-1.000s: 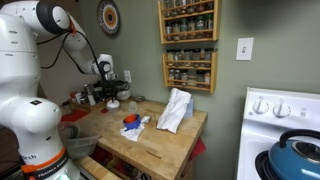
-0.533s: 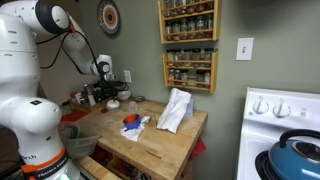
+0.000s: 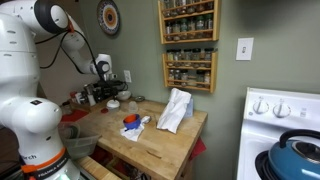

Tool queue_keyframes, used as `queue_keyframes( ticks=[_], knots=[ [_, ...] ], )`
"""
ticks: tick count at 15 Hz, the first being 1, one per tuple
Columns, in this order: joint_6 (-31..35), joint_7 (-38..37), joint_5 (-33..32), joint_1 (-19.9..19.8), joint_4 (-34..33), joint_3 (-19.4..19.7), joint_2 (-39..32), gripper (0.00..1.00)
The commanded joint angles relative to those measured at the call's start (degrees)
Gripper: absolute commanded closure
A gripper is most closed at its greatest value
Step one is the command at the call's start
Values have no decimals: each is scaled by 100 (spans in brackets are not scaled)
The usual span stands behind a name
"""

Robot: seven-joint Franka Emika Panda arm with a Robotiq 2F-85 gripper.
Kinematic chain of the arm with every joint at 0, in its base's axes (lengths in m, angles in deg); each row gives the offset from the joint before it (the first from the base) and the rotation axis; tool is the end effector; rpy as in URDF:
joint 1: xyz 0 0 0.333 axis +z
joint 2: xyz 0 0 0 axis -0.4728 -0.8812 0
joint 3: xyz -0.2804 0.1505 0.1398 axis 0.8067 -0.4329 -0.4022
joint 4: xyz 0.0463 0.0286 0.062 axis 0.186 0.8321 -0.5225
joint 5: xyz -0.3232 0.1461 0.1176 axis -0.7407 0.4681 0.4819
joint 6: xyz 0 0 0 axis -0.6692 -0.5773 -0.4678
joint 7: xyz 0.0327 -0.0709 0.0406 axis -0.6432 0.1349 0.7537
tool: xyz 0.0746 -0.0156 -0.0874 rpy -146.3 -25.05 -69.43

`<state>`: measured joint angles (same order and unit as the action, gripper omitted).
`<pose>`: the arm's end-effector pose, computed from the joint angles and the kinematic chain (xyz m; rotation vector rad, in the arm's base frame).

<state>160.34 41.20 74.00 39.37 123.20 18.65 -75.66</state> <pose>0.4618 0.2388 0.3240 -2.6212 -1.5175 0.0840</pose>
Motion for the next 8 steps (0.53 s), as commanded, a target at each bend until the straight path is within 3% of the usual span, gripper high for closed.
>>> queue_keyframes(
  ticks=[1, 8],
  knots=[
    [-45, -444, 7, -48, 174, 84, 430, 0],
    [-908, -1364, 356, -138, -39, 402, 1452, 0]
  ],
)
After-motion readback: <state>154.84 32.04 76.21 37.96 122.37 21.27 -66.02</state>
